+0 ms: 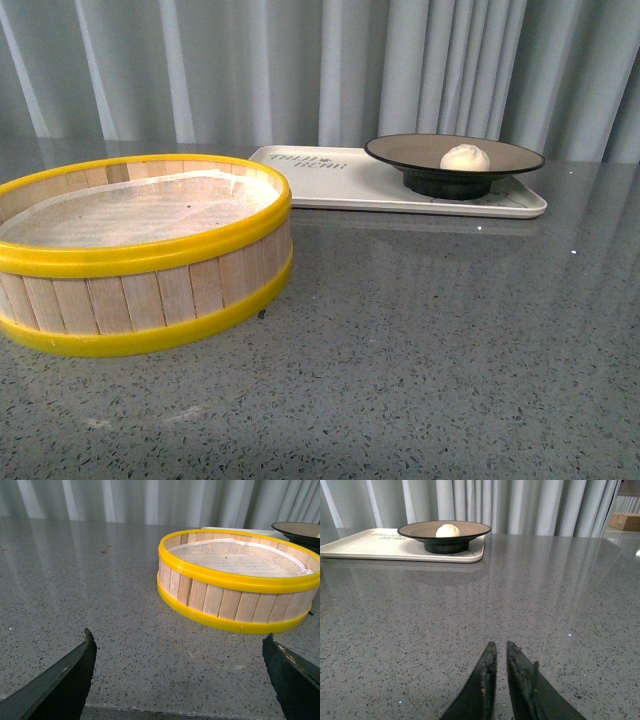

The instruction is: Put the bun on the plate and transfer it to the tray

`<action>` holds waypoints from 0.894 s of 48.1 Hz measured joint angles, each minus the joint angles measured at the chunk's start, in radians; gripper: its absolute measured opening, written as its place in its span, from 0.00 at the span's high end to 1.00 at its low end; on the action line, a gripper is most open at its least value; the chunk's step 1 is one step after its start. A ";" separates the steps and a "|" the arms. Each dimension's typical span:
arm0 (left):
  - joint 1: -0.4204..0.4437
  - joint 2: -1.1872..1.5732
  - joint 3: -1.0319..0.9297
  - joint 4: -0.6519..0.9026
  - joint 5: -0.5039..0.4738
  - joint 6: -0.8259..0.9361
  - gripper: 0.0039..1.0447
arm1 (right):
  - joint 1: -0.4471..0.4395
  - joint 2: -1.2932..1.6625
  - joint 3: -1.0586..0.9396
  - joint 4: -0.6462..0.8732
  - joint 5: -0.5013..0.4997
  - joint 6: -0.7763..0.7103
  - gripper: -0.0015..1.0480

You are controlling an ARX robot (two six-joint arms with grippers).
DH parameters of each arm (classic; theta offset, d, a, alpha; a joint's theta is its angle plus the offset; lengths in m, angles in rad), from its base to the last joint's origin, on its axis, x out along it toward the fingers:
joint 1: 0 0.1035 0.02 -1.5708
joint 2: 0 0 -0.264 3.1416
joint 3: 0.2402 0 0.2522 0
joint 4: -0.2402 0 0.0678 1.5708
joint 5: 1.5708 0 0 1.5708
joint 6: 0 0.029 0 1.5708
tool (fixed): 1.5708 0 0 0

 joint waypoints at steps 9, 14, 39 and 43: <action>0.000 0.000 0.000 0.000 0.000 0.000 0.06 | 0.000 0.000 0.000 0.000 0.000 0.000 0.60; 0.000 0.000 0.000 0.000 0.000 0.000 0.06 | 0.000 0.000 0.000 0.000 0.000 0.000 0.40; 0.000 0.000 0.000 0.000 0.000 0.000 0.06 | 0.000 0.000 0.000 0.000 0.000 0.001 0.08; 0.000 0.000 0.000 0.000 0.000 0.000 0.06 | 0.000 0.000 0.000 0.000 0.000 0.001 0.08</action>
